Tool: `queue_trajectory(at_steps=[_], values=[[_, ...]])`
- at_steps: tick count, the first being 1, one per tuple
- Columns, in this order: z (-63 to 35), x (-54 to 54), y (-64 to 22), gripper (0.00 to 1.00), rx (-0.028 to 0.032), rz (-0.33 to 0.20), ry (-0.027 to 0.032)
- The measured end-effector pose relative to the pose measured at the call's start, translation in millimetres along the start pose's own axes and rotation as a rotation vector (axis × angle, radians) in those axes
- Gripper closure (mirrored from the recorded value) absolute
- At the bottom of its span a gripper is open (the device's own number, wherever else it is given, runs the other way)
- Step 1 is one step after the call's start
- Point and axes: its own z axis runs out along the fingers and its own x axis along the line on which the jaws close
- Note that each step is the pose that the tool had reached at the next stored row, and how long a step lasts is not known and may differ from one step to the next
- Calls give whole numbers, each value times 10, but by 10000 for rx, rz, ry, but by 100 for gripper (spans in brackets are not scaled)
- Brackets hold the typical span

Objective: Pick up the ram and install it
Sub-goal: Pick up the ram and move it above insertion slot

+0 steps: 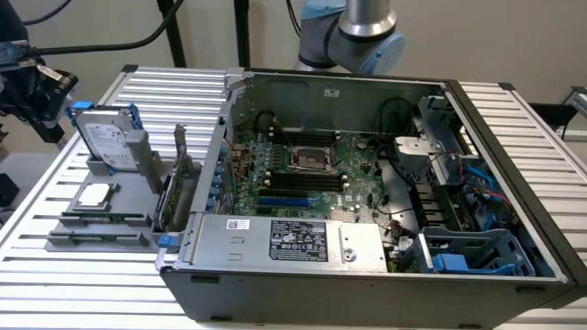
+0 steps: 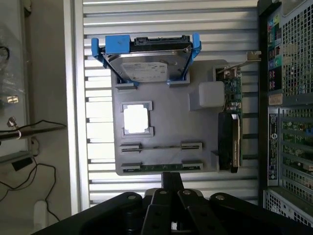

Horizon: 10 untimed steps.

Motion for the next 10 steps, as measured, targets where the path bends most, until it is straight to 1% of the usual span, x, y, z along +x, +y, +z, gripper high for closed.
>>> queue_trajectory(at_steps=[3,5,10], values=[[1,0,-1,89,1,0,6],[15,0,-2,89,2,-81,27],[40,0,-4,89,12,-951,108]])
